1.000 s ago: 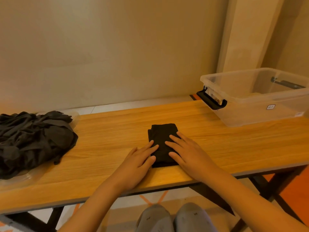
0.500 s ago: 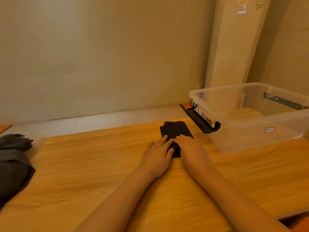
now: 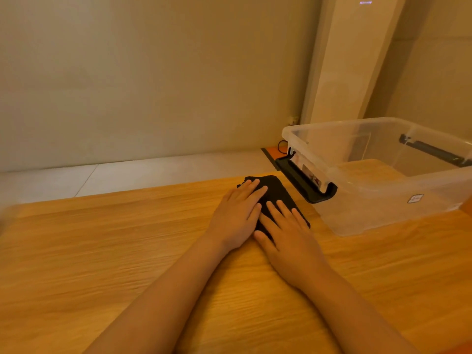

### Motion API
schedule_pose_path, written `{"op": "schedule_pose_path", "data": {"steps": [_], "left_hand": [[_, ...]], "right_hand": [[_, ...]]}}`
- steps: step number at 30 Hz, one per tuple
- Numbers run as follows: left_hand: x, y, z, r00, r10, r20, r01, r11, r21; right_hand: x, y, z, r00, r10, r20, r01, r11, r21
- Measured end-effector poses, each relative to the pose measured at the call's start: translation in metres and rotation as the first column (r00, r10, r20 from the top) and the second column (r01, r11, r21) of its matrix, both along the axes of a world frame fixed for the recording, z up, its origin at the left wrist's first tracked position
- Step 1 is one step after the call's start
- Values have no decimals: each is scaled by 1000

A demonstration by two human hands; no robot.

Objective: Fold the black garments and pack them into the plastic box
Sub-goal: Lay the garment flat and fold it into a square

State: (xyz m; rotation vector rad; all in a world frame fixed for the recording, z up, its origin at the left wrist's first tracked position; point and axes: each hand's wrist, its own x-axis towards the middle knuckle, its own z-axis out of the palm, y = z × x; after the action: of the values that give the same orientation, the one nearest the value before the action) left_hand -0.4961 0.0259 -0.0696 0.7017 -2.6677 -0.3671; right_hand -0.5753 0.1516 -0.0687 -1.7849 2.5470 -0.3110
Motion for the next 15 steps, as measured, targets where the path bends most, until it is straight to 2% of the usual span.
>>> {"op": "schedule_pose_path", "data": {"steps": [6,10,15], "left_hand": [[-16,-15,-7,987,135,90,-135,991,-7],[-28,-20,0,987,83,136,-88,996,29],[-40,-21,-3,993,58,104,-63,997,51]], "right_hand": [[-4,-1,-4,999,-25,25,25,1000,-8],[-8,-3,-4,998,-65,-3,65,998,-10],[-17,-3,-1,996,-90,14,91,994,-57]]}}
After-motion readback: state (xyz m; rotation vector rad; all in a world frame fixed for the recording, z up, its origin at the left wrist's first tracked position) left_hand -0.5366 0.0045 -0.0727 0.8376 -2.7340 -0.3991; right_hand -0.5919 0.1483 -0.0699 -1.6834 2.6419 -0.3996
